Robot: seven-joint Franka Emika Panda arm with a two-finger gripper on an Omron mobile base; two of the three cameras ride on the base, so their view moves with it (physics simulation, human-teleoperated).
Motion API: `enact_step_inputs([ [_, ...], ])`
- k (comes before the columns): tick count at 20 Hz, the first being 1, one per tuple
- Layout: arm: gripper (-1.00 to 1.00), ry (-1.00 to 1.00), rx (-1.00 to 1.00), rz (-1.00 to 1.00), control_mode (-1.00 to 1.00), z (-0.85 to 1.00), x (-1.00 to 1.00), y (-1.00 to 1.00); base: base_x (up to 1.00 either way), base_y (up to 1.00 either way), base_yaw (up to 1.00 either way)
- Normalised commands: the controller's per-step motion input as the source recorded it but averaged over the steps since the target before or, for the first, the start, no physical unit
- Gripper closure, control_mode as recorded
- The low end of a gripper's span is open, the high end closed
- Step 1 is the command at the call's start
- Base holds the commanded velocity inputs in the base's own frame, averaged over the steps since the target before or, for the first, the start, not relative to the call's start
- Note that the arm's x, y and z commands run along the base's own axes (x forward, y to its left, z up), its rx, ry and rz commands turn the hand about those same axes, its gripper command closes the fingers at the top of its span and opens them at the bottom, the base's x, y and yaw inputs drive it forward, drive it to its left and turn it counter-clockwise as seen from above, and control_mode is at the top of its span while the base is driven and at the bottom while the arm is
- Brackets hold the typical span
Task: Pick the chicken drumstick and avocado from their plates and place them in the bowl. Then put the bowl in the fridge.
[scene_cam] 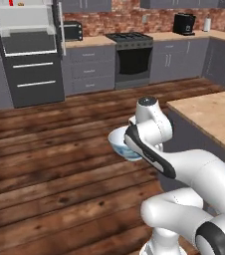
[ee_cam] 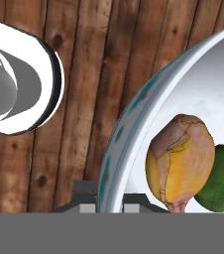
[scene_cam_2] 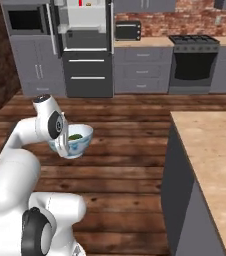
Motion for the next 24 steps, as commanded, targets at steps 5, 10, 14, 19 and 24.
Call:
enact_step_inputs([
  [5, 1.00, 0.00, 0.00, 0.00, 1.00, 0.00, 0.00, 0.00, 0.85, 0.63, 0.00],
  [10, 1.00, 0.00, 0.00, 0.00, 1.00, 0.00, 0.00, 0.00, 0.84, 0.64, 0.00],
  [14, 1.00, 0.00, 0.00, 0.00, 1.00, 0.00, 0.00, 0.00, 0.84, 0.65, 0.00],
  [19, 1.00, 0.00, 0.00, 0.00, 1.00, 0.00, 0.00, 0.00, 0.85, 0.64, 0.00],
  [24, 1.00, 0.00, 0.00, 0.00, 1.00, 0.00, 0.00, 0.00, 0.88, 0.60, 0.00],
])
